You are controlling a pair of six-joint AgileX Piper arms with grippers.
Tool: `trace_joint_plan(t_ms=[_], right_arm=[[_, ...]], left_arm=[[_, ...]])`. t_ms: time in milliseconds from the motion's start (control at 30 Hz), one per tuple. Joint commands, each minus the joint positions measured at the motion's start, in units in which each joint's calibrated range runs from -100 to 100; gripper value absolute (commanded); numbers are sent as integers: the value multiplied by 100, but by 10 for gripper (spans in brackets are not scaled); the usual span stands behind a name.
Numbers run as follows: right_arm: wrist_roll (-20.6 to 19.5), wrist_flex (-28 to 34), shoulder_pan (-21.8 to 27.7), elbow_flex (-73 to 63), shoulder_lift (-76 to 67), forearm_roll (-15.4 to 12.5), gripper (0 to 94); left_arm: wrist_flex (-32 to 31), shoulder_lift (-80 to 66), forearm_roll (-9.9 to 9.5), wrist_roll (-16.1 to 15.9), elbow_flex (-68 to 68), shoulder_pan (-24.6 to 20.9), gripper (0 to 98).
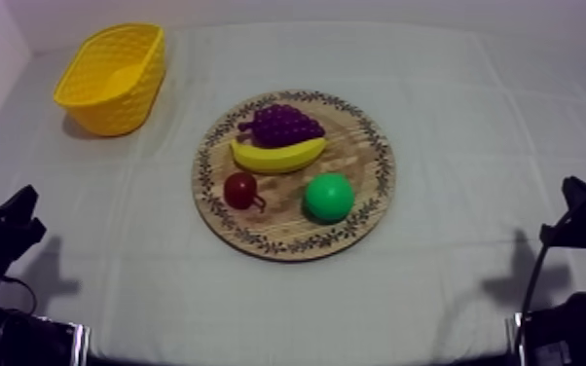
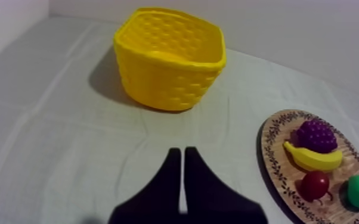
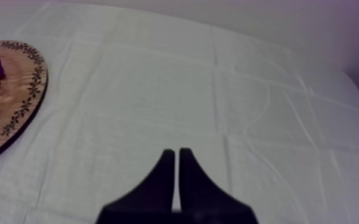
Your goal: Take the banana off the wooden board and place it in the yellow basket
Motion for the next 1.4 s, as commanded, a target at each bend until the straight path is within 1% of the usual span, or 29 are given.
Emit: trace_joint_plan(t_ms=[0, 433, 567, 700, 867, 1000, 1133, 1233, 1367], right_arm=[[2, 0, 2, -3, -2, 2, 2], [2, 0, 2, -3, -2, 2, 2], [2, 0, 2, -3, -2, 2, 2], [2, 0, 2, -3, -2, 2, 2], [2, 0, 2, -3, -2, 2, 2], [3, 0, 2, -3, -2, 2, 2], [2, 0, 2, -3, -2, 2, 2], [2, 0, 2, -3, -2, 2, 2], [2, 0, 2, -3, -2, 2, 2]], left_arm=[[3, -1, -1, 0, 1, 0, 2], [3, -1, -1, 0, 1, 0, 2], [3, -1, -1, 5, 1, -68, 2], [3, -1, -1, -274, 1, -145, 2], [-54, 163, 18, -515, -21, -115, 2], [-409, 853, 27, -613, -351, 61, 2], [-648, 1854, 9, -710, -1136, 299, 2], [-613, 2633, 2, -797, -1898, 472, 2], [-313, 3543, 3, -894, -2942, 615, 2]])
